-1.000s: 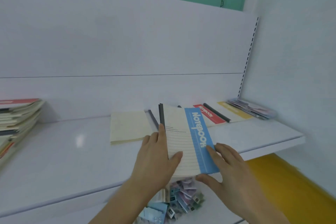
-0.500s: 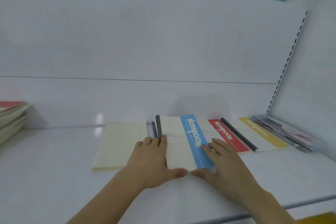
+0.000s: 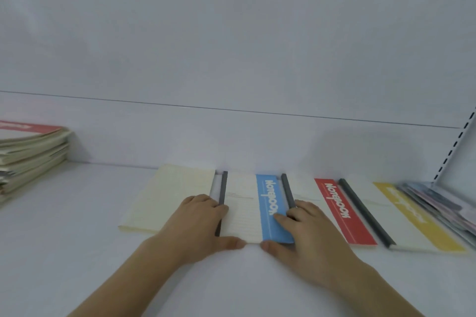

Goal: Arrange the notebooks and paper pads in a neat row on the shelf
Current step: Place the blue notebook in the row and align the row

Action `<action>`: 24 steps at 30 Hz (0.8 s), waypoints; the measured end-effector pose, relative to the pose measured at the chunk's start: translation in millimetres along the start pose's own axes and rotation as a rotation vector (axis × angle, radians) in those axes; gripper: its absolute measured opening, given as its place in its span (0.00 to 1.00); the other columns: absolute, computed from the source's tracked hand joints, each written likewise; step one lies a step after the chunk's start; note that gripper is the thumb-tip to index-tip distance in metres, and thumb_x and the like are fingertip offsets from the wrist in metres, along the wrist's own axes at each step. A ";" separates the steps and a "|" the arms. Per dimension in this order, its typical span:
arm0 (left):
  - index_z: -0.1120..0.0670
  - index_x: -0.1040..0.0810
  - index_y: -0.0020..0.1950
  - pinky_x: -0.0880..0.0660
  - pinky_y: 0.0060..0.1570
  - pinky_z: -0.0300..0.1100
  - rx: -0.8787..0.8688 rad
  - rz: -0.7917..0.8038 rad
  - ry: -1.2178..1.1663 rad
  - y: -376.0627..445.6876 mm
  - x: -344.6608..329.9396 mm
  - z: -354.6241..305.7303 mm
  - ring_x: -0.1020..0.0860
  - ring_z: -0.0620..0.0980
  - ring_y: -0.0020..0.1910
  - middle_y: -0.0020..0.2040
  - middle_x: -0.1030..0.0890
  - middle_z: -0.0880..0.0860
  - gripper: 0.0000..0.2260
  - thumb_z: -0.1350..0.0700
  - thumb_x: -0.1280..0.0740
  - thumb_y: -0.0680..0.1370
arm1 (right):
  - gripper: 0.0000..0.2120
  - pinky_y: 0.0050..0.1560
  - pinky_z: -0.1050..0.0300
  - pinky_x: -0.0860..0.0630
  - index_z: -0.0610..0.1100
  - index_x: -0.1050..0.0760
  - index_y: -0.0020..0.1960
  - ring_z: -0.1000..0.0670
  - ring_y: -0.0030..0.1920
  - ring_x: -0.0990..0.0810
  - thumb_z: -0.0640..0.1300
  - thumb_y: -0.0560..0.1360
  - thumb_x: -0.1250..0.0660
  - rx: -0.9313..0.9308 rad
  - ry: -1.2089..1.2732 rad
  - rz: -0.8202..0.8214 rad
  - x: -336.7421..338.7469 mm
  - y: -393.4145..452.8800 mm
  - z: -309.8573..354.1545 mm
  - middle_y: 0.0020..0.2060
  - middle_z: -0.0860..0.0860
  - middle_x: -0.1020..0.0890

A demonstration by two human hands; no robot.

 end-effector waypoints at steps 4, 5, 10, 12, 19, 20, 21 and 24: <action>0.50 0.27 0.47 0.31 0.52 0.43 0.037 -0.014 -0.042 2.6 5.1 -1.9 0.27 0.49 0.51 0.44 0.24 0.47 0.29 0.25 0.42 0.70 | 0.42 0.70 0.58 0.40 0.51 0.32 0.71 0.52 0.67 0.37 0.75 0.68 0.55 0.012 0.060 0.021 0.1 6.3 -4.4 0.59 0.56 0.25; 0.50 0.28 0.45 0.32 0.50 0.43 0.039 -0.006 -0.057 2.5 6.0 -1.6 0.27 0.49 0.50 0.43 0.25 0.47 0.27 0.26 0.40 0.71 | 0.41 0.69 0.58 0.39 0.51 0.31 0.70 0.53 0.66 0.36 0.75 0.68 0.54 0.010 0.070 0.024 -0.1 7.5 -4.8 0.58 0.56 0.25; 0.51 0.26 0.49 0.29 0.52 0.45 0.010 0.063 -0.070 4.0 9.7 3.3 0.27 0.49 0.50 0.45 0.24 0.48 0.23 0.31 0.38 0.74 | 0.35 0.64 0.63 0.37 0.50 0.32 0.71 0.55 0.62 0.35 0.71 0.71 0.42 -0.028 0.158 0.083 2.2 13.2 -8.9 0.57 0.55 0.28; 0.52 0.27 0.45 0.29 0.48 0.45 0.012 0.048 -0.076 3.9 12.6 3.8 0.27 0.49 0.47 0.43 0.25 0.48 0.22 0.32 0.37 0.74 | 0.36 0.63 0.63 0.37 0.51 0.33 0.72 0.56 0.62 0.36 0.71 0.71 0.40 -0.038 0.192 0.109 2.5 15.1 -9.0 0.57 0.56 0.30; 0.51 0.31 0.41 0.32 0.43 0.45 0.038 0.042 -0.053 2.2 13.5 1.3 0.28 0.50 0.44 0.39 0.27 0.48 0.21 0.33 0.37 0.74 | 0.35 0.63 0.60 0.35 0.49 0.32 0.70 0.54 0.62 0.34 0.69 0.72 0.38 -0.095 0.219 0.144 1.6 15.9 -8.5 0.59 0.55 0.29; 0.51 0.32 0.41 0.34 0.42 0.45 0.044 0.041 -0.045 1.5 14.4 0.0 0.29 0.50 0.44 0.40 0.28 0.48 0.21 0.33 0.37 0.75 | 0.34 0.62 0.61 0.35 0.48 0.31 0.69 0.54 0.61 0.33 0.69 0.72 0.38 -0.092 0.210 0.132 2.9 15.7 -7.2 0.58 0.55 0.29; 0.51 0.32 0.41 0.36 0.42 0.44 0.051 0.035 -0.037 0.2 15.9 -1.1 0.30 0.50 0.43 0.40 0.28 0.48 0.21 0.34 0.37 0.76 | 0.33 0.62 0.61 0.34 0.48 0.29 0.68 0.55 0.60 0.33 0.69 0.72 0.39 -0.082 0.195 0.113 4.4 15.4 -5.4 0.57 0.55 0.28; 0.51 0.33 0.42 0.37 0.43 0.44 0.069 0.011 -0.027 -4.7 20.1 -4.9 0.29 0.51 0.46 0.43 0.25 0.50 0.20 0.35 0.38 0.77 | 0.33 0.65 0.61 0.36 0.48 0.29 0.68 0.55 0.63 0.35 0.70 0.73 0.42 -0.045 0.159 0.065 5.3 12.0 -1.4 0.59 0.55 0.28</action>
Point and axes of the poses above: each hand's wrist, its own y-axis towards the middle knuckle, its own x-axis out of the back of the hand, z = x × y, the point moved 7 cm from there along y, towards the middle knuckle
